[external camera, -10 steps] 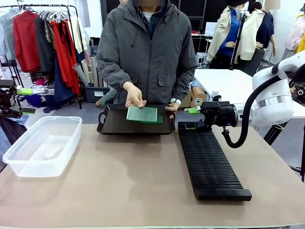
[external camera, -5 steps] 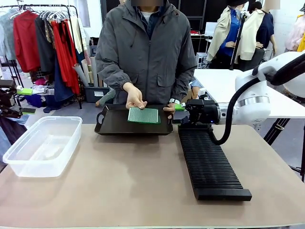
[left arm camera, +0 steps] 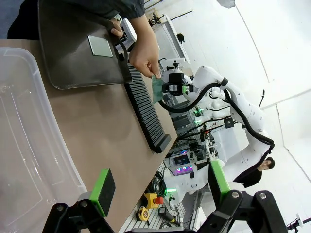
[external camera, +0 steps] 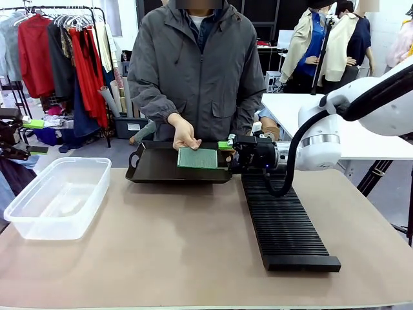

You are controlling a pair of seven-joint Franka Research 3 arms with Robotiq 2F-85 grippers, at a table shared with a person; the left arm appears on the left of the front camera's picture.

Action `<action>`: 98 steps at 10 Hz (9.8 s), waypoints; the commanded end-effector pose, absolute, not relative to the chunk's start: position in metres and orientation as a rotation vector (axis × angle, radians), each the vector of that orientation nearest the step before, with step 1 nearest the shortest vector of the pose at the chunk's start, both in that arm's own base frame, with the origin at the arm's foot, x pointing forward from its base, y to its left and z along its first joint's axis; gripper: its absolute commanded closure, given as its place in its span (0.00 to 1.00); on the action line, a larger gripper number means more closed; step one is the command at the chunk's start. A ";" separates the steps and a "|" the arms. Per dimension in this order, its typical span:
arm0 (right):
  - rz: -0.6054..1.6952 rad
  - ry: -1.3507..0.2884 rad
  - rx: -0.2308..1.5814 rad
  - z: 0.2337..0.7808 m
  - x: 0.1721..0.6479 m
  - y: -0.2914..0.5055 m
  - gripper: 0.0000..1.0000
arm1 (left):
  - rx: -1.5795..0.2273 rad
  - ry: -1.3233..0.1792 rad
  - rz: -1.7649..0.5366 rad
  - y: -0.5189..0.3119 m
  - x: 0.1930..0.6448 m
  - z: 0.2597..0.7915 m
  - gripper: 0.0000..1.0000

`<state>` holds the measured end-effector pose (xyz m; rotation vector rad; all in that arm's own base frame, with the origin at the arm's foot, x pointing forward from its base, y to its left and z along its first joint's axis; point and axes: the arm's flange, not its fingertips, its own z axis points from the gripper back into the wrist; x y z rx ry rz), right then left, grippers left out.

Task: Sort PCBs into racks and boxes based on the side picked up.
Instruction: Pick up the Blank PCB handed by the Human, then if the short side of the Blank PCB is picked up, insert it into the PCB Rack ; if the long side is picked up, place it in the Organizing box.

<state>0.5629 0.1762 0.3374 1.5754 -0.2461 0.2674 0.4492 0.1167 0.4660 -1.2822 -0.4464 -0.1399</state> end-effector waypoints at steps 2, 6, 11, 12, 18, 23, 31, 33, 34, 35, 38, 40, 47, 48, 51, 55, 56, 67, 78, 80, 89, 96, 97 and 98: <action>0.234 -0.262 1.592 0.334 0.579 0.196 0.00 | -1.282 -0.440 -0.130 0.117 0.448 0.467 0.00; 0.235 -0.238 1.592 0.330 0.582 0.206 0.05 | -1.282 -0.440 -0.130 0.117 0.448 0.467 0.00; 0.249 -0.221 1.563 0.330 0.586 0.211 0.99 | -1.282 -0.440 -0.130 0.117 0.448 0.467 0.00; 0.246 -0.218 1.557 0.330 0.587 0.212 1.00 | -1.282 -0.440 -0.130 0.117 0.448 0.467 0.00; 0.262 -0.159 1.528 0.329 0.585 0.221 1.00 | -1.282 -0.440 -0.130 0.117 0.448 0.467 0.00; 0.251 -0.202 1.552 0.325 0.578 0.213 1.00 | -1.282 -0.440 -0.130 0.117 0.448 0.467 0.00; 0.251 -0.202 1.552 0.325 0.578 0.213 1.00 | -1.282 -0.440 -0.130 0.117 0.448 0.467 0.00; 0.251 -0.202 1.552 0.325 0.578 0.213 1.00 | -1.282 -0.440 -0.130 0.117 0.448 0.467 0.00; 0.251 -0.202 1.552 0.325 0.578 0.213 1.00 | -1.282 -0.440 -0.130 0.117 0.448 0.467 0.00; 0.251 -0.202 1.552 0.325 0.578 0.213 1.00 | -1.282 -0.440 -0.130 0.117 0.448 0.467 0.00; 0.251 -0.202 1.552 0.325 0.578 0.213 1.00 | -1.282 -0.440 -0.130 0.117 0.448 0.467 0.00; 0.251 -0.202 1.552 0.325 0.578 0.213 1.00 | -1.282 -0.440 -0.130 0.117 0.448 0.467 0.00; 0.251 -0.202 1.552 0.325 0.578 0.213 1.00 | -1.282 -0.440 -0.130 0.117 0.448 0.467 0.00; 0.251 -0.202 1.552 0.325 0.578 0.213 1.00 | -1.282 -0.440 -0.130 0.117 0.448 0.467 0.00; 0.260 -0.184 1.548 0.324 0.576 0.211 1.00 | -1.282 -0.440 -0.130 0.117 0.448 0.467 0.00; 0.397 -0.228 1.551 0.351 0.581 0.161 1.00 | -1.282 -0.440 -0.130 0.117 0.448 0.467 0.00; 0.433 -0.269 1.557 0.362 0.581 0.141 1.00 | -1.282 -0.440 -0.130 0.117 0.448 0.467 0.00; 0.996 -0.640 1.473 0.352 0.617 -0.023 1.00 | -1.282 -0.440 -0.130 0.117 0.448 0.467 0.00; 1.307 -1.009 1.281 0.274 0.652 -0.048 1.00 | -1.282 -0.440 -0.130 0.117 0.448 0.467 0.00; 1.327 -1.075 1.245 0.266 0.656 -0.052 1.00 | -1.282 -0.440 -0.130 0.117 0.448 0.467 0.00; 1.259 -1.178 1.112 0.227 0.662 -0.078 1.00 | -1.282 -0.440 -0.130 0.117 0.448 0.467 0.00; 1.273 -1.142 1.148 0.228 0.655 -0.078 1.00 | -1.282 -0.440 -0.130 0.117 0.448 0.467 0.00; 1.273 -1.142 1.148 0.228 0.655 -0.078 1.00 | -1.282 -0.440 -0.130 0.117 0.448 0.467 0.00; 1.273 -1.142 1.148 0.228 0.655 -0.078 1.00 | -1.282 -0.440 -0.130 0.117 0.448 0.467 0.00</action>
